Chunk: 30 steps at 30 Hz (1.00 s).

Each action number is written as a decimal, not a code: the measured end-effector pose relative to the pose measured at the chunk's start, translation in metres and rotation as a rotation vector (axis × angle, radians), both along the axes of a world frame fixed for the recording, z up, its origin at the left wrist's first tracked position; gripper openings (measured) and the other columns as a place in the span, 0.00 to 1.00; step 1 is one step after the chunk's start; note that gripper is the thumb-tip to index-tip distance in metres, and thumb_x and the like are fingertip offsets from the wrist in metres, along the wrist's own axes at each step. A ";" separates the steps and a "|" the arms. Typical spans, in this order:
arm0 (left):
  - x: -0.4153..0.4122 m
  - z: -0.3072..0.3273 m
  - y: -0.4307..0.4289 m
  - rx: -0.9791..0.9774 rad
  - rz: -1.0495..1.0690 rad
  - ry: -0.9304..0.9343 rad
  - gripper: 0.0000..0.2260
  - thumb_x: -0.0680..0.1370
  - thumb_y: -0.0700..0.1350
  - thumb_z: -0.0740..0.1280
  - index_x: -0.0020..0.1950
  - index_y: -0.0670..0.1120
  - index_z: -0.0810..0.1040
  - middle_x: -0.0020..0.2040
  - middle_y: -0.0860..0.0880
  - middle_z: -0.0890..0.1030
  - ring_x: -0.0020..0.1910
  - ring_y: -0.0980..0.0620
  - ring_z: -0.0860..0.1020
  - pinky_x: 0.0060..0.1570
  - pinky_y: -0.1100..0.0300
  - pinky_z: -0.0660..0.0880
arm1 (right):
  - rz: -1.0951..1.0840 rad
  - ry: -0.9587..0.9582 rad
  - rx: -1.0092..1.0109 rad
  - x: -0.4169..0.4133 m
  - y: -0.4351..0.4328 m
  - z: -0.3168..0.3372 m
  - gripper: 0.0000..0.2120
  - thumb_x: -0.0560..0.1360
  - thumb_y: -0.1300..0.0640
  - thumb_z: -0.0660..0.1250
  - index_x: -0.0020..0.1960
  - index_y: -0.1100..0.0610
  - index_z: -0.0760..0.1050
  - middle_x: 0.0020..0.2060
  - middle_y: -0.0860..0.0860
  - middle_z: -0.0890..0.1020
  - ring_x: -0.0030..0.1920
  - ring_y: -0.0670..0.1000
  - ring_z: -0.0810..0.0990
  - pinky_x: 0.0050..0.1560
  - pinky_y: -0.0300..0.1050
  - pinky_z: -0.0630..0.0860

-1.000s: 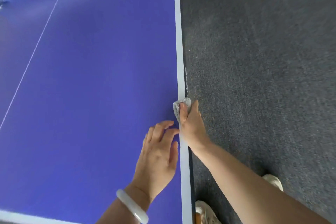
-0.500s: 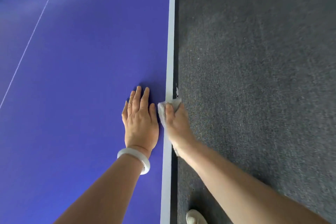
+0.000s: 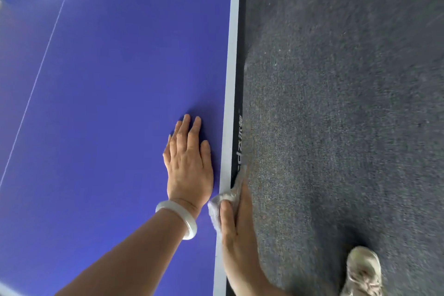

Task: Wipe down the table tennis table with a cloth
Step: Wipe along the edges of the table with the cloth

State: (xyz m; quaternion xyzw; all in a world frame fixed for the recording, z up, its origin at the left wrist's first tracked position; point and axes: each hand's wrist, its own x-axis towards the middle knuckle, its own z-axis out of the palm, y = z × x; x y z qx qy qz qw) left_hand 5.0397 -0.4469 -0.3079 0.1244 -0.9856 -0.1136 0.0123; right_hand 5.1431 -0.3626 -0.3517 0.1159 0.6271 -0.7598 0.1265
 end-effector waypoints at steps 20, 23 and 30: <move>0.003 -0.008 -0.006 0.024 -0.031 0.056 0.21 0.84 0.49 0.53 0.78 0.50 0.61 0.80 0.50 0.57 0.78 0.50 0.54 0.75 0.50 0.50 | 0.022 0.001 0.033 0.110 0.004 0.002 0.27 0.82 0.44 0.54 0.78 0.47 0.51 0.66 0.52 0.70 0.65 0.52 0.72 0.70 0.58 0.67; 0.004 -0.006 -0.008 0.097 -0.047 0.095 0.21 0.84 0.47 0.56 0.77 0.47 0.63 0.79 0.48 0.59 0.78 0.49 0.55 0.76 0.52 0.49 | 0.033 -0.015 0.059 0.103 0.008 0.004 0.28 0.82 0.45 0.56 0.79 0.51 0.54 0.74 0.54 0.65 0.74 0.53 0.66 0.75 0.55 0.63; 0.054 -0.002 -0.007 0.072 -0.194 0.048 0.22 0.84 0.45 0.54 0.79 0.44 0.58 0.80 0.46 0.55 0.79 0.49 0.50 0.77 0.56 0.45 | 0.013 -0.048 -0.079 0.008 0.003 0.001 0.28 0.83 0.40 0.50 0.69 0.64 0.61 0.60 0.50 0.70 0.65 0.51 0.66 0.71 0.43 0.57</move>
